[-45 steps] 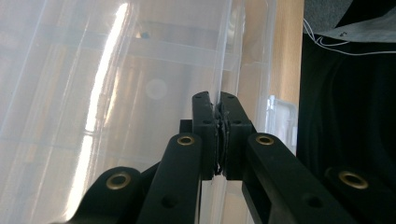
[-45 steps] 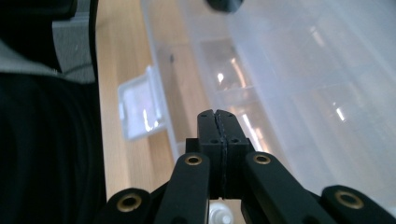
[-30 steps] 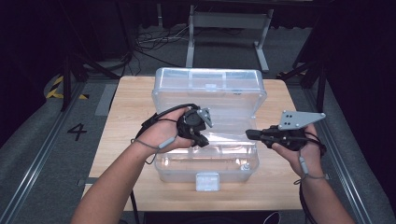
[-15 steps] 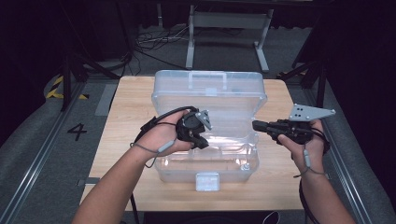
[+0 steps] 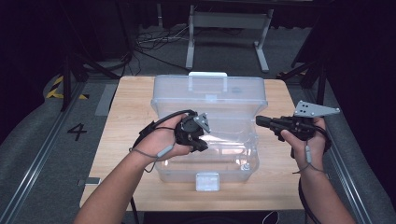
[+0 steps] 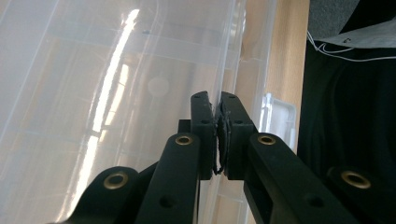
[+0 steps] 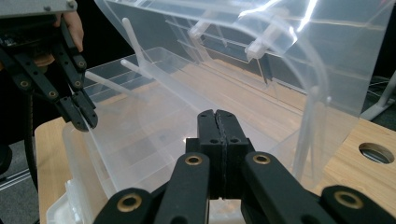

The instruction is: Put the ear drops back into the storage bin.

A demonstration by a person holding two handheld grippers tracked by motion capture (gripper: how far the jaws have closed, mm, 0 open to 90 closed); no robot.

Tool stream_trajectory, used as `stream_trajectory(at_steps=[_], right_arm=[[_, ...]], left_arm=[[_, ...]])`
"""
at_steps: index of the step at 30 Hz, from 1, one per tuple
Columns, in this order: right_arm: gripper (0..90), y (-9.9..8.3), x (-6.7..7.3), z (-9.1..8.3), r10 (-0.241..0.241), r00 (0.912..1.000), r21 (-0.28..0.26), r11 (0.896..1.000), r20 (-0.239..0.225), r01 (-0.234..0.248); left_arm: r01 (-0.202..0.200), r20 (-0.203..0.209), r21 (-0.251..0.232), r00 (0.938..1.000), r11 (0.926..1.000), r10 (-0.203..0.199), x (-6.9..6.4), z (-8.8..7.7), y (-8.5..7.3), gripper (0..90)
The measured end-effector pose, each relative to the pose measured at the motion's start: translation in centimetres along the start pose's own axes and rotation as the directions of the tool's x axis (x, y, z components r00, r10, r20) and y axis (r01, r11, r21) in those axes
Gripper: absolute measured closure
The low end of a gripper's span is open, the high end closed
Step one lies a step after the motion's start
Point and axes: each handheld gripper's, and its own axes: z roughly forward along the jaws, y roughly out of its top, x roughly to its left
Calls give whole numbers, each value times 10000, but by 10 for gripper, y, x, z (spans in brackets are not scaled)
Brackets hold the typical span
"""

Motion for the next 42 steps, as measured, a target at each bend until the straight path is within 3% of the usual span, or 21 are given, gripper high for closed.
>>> stream_trajectory(at_steps=[6, 11, 13, 18, 20, 23, 26, 27, 29, 32, 34, 35, 36, 37, 38, 39, 40, 42], right_arm=[[900, 0, -2, -3, 0, 9993, -101, 9999, 371, 3], [900, -1, -5, -4, 122, 9988, -72, 9999, 473, -119], [900, -1, -4, -3, 57, 9983, -23, 10000, 573, -56], [900, -1, -4, -3, 65, 9983, -14, 10000, 586, -64], [900, -1, -4, -3, 59, 9983, -10, 10000, 582, -58], [900, -1, -3, -3, 30, 9985, 17, 10000, 550, -31], [900, -2, -2, -4, -18, 9984, 127, 9999, 561, 11], [900, -2, -2, -5, -66, 9983, 142, 9999, 577, 58], [900, -2, -1, -5, -69, 9982, 157, 9999, 593, 60], [900, -3, 0, -6, -62, 9980, 173, 9998, 624, 51], [900, -3, 1, -7, -55, 9978, 159, 9999, 664, 45], [900, -3, 1, -8, -61, 9978, 160, 9999, 664, 50], [900, -4, 1, -8, -53, 9979, 177, 9998, 648, 42], [900, -4, 2, -8, -71, 9978, 185, 9998, 664, 59], [900, -4, 2, -8, -71, 9978, 185, 9998, 664, 59], [900, -5, 2, -9, -89, 9978, 238, 9997, 656, 74], [900, -5, 2, -9, -89, 9978, 238, 9997, 656, 74], [900, -5, 3, -9, -95, 9978, 241, 9997, 661, 79]], left_arm=[[22, -376, -212, 9993, 9998, -30, -9, -7, -1, 826], [274, -175, -745, 9994, 9968, -288, -11, -16, -6, 792], [423, -175, -1105, 9989, 9930, -445, -13, -20, -9, 723], [616, -59, -1505, 9980, 9867, -632, -14, -27, -15, 721], [640, -321, -1663, 9970, 9840, -703, -14, -31, -19, 722], [691, -395, -1772, 9962, 9817, -772, -14, -34, -21, 722], [905, -365, -2078, 9943, 9740, -1002, -13, -38, -27, 728], [1080, -339, -2266, 9924, 9680, -1186, -11, -41, -33, 732], [1130, -384, -2340, 9914, 9656, -1253, -10, -42, -35, 733], [1414, -396, -2663, 9867, 9535, -1574, -8, -45, -44, 741], [1766, -444, -2995, 9791, 9376, -1985, -8, -46, -52, 758], [2063, -431, -3331, 9714, 9200, -2334, -6, -45, -59, 765], [2063, -431, -3331, 9714, 9200, -2334, -6, -45, -59, 782], [2378, -375, -3700, 9621, 8981, -2702, -2, -46, -69, 796], [2378, -375, -3700, 9621, 8981, -2702, -2, -46, -69, 803], [2562, -427, -3946, 9542, 8824, -2962, 1, -48, -77, 816], [2562, -427, -3946, 9542, 8824, -2962, 1, -48, -77, 822], [2647, -418, -4070, 9507, 8742, -3074, 3, -49, -83, 834]])
